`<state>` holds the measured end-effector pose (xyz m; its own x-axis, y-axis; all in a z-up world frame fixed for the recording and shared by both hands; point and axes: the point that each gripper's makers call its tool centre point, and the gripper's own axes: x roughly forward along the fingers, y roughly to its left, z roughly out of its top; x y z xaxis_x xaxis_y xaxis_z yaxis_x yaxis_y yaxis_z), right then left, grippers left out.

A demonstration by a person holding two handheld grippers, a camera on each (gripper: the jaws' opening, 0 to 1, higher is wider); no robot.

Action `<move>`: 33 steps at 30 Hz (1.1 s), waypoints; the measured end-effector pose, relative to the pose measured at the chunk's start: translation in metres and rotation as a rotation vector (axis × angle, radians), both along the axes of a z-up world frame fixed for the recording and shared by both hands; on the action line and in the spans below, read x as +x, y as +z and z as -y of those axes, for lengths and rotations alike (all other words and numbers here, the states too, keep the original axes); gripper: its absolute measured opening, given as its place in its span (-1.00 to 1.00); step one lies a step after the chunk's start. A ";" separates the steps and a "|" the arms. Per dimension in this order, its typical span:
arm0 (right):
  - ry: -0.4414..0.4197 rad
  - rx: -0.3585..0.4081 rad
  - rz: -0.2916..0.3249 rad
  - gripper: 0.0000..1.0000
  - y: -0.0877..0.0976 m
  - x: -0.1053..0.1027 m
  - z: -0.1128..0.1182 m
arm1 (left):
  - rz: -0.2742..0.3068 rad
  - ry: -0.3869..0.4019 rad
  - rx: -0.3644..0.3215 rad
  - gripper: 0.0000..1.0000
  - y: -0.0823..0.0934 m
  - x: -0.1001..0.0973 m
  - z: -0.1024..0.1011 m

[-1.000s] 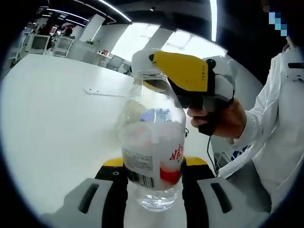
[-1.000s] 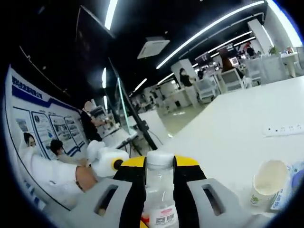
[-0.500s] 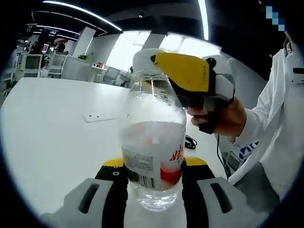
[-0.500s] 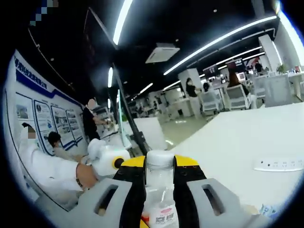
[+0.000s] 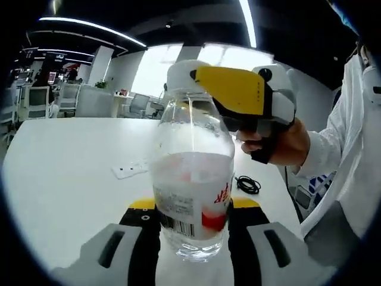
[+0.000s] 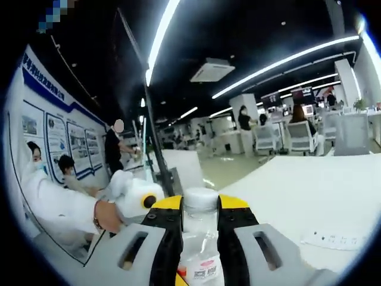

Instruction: Arrange the tabletop items into an orderly group along one side of the table until the central work area is clear of visible clutter.

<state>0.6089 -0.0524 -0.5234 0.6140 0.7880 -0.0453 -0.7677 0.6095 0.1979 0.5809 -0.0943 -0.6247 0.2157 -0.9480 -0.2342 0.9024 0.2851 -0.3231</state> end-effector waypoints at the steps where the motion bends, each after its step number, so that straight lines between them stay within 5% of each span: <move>1: 0.002 -0.008 0.006 -0.64 0.000 0.001 0.001 | 0.010 -0.005 0.005 -0.14 0.000 0.002 0.001; 16: -0.013 -0.081 0.073 -0.63 -0.015 0.012 0.013 | 0.110 -0.069 0.023 -0.14 -0.019 0.024 0.016; 33: 0.013 -0.187 0.084 -0.63 -0.045 0.005 0.019 | 0.131 -0.129 0.051 -0.15 -0.048 0.022 0.026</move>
